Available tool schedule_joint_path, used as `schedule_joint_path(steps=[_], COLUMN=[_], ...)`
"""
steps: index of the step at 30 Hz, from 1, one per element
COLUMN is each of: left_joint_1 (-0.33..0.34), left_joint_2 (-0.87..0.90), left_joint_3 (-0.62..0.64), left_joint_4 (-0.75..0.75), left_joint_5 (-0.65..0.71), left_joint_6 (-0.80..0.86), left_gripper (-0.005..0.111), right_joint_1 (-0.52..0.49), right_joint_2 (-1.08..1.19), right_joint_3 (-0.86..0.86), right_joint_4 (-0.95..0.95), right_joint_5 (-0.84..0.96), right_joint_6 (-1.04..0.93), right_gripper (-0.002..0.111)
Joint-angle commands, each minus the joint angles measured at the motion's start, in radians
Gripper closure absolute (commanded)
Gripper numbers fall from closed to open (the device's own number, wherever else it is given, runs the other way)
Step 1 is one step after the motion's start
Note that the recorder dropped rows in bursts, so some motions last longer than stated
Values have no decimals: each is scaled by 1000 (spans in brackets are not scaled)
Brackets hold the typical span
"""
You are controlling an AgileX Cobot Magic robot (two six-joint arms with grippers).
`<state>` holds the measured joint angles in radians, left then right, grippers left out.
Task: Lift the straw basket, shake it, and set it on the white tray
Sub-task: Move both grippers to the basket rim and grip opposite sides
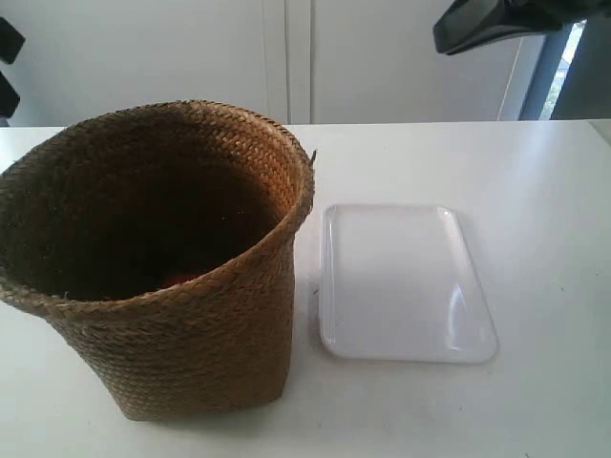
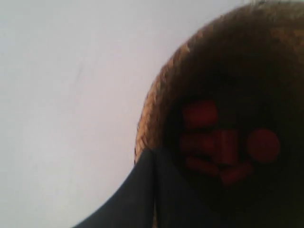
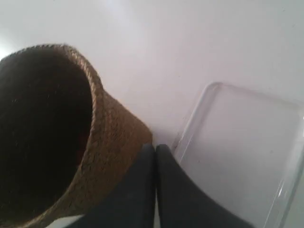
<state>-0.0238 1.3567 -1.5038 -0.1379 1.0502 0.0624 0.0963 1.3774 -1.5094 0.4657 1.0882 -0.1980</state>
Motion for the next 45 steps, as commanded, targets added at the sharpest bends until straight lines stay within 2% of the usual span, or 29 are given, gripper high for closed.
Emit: schedule_joint_path(steps=[1, 10, 12, 15, 18, 22, 24, 27, 29, 38, 45], left_joint_1=[1, 1, 1, 1, 1, 1, 1, 1, 1, 1, 1], left_joint_2=[16, -30, -30, -30, -30, -30, -30, -30, -30, -30, -30], left_joint_3=[-32, -33, -33, -31, -31, -31, -31, -31, -31, 65, 149], left_joint_4=[-15, -16, -11, -3, 48, 79, 79, 35, -4, -18, -25], left_joint_5=[148, 171, 171, 171, 171, 171, 171, 171, 171, 167, 92], left_joint_6=[-18, -18, -18, -14, -21, -62, -74, -73, -73, -62, -62], left_gripper=[107, 107, 102, 86, 62, 34, 29, 29, 29, 29, 29], right_joint_1=[41, 210, 239, 264, 264, 264, 264, 264, 264, 264, 264], right_joint_2=[49, 68, 79, 101, 115, 119, 119, 121, 123, 203, 272], right_joint_3=[-30, -30, -30, -30, -30, -30, -30, -30, -30, -30, -30], right_joint_4=[9, 11, 11, 7, 7, 7, 13, 31, 38, 35, 31], right_joint_5=[114, 79, 75, 78, 88, 99, 97, 84, 72, 29, -17], right_joint_6=[-23, -30, -33, -33, -33, -33, -33, -33, -33, 31, 31], right_gripper=[108, 108, 108, 107, 100, 81, 67, 46, 37, 35, 35])
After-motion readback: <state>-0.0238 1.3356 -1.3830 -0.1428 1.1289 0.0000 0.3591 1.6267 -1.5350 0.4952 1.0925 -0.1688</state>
